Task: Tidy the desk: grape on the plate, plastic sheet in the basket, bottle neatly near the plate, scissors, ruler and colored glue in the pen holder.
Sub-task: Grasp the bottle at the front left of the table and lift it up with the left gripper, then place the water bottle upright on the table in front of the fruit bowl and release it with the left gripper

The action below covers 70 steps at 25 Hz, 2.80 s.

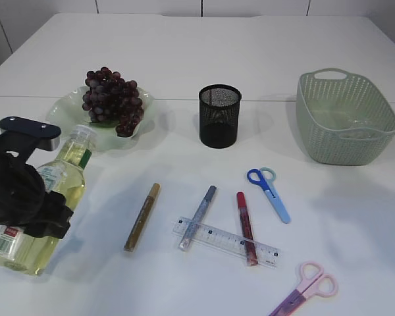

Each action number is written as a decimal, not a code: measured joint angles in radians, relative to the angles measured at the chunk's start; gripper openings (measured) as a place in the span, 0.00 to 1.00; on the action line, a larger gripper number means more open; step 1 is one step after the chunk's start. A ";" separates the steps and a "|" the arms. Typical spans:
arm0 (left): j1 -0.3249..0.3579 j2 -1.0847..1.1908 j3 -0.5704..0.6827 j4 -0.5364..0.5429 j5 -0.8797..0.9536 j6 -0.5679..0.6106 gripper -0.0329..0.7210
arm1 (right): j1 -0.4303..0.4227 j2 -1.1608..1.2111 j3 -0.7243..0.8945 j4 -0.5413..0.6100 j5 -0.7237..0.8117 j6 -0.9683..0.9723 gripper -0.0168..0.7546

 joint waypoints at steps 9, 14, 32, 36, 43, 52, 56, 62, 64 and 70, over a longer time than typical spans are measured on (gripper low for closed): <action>0.000 -0.278 0.141 0.000 -0.242 0.000 0.64 | 0.000 0.000 0.000 0.008 -0.002 0.000 0.68; 0.000 -0.317 0.252 0.000 -0.550 0.000 0.64 | 0.000 0.000 0.000 0.015 -0.003 0.000 0.68; 0.000 0.037 0.413 0.000 -1.598 0.000 0.64 | 0.000 0.000 0.000 0.024 -0.007 0.000 0.68; 0.000 0.086 0.411 -0.017 -1.600 0.000 0.64 | 0.000 0.000 0.000 0.024 -0.007 0.000 0.68; 0.002 0.180 0.355 -0.144 -1.604 0.008 0.64 | 0.000 0.000 0.000 0.024 -0.007 0.000 0.68; 0.020 0.343 0.263 -0.146 -1.606 0.070 0.64 | 0.000 0.000 0.000 0.024 -0.007 0.000 0.68; 0.020 0.407 0.227 -0.145 -1.606 0.072 0.64 | 0.000 0.000 0.000 0.024 -0.007 -0.001 0.68; 0.026 0.481 0.186 -0.145 -1.637 0.076 0.64 | 0.000 0.000 0.000 0.024 -0.007 -0.001 0.68; 0.035 0.499 0.173 -0.143 -1.655 0.078 0.64 | 0.000 0.000 0.000 0.024 -0.007 -0.001 0.68; 0.061 0.528 0.142 -0.137 -1.680 0.078 0.64 | 0.000 0.000 0.000 0.024 -0.007 -0.001 0.68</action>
